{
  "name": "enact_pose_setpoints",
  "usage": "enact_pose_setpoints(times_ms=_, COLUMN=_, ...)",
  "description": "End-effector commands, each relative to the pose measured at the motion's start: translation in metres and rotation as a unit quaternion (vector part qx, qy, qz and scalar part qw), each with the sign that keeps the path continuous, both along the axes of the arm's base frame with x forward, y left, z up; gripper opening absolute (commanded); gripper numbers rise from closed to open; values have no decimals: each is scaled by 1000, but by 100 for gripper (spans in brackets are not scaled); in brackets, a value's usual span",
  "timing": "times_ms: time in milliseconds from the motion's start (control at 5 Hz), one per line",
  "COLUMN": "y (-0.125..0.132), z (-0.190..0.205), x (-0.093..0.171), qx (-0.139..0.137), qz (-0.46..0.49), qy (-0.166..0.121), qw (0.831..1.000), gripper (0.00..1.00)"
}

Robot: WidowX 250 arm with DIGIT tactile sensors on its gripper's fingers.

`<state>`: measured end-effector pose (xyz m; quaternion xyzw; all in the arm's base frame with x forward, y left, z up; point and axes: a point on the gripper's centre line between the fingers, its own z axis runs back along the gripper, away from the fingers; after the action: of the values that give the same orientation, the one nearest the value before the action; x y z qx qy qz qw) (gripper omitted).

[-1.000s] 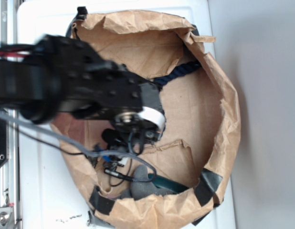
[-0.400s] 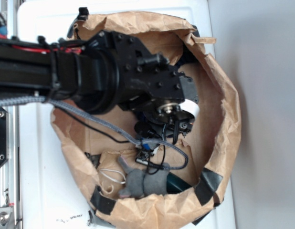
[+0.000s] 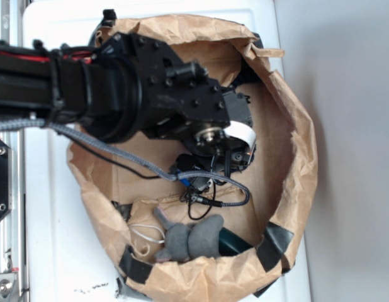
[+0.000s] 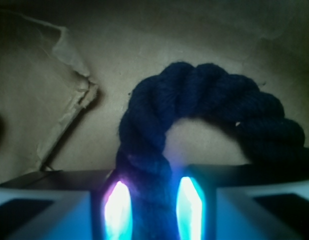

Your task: Grab the blue rope.

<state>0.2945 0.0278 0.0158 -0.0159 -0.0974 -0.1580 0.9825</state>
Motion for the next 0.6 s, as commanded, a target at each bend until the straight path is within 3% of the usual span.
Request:
enact_pose_setpoints(times_ms=0, y=2, z=17, x=-4, qx=-10, qz=13, qy=-19, qw=1000, gripper=0)
enact_pose_setpoints(times_ms=200, y=2, z=66, x=-23, qx=-39, qz=48, qy=-35, qw=997, gripper=0)
enact_pose_setpoints(times_ms=400, y=3, z=117, x=-41, qx=-56, qz=111, qy=-25, qw=992, gripper=0)
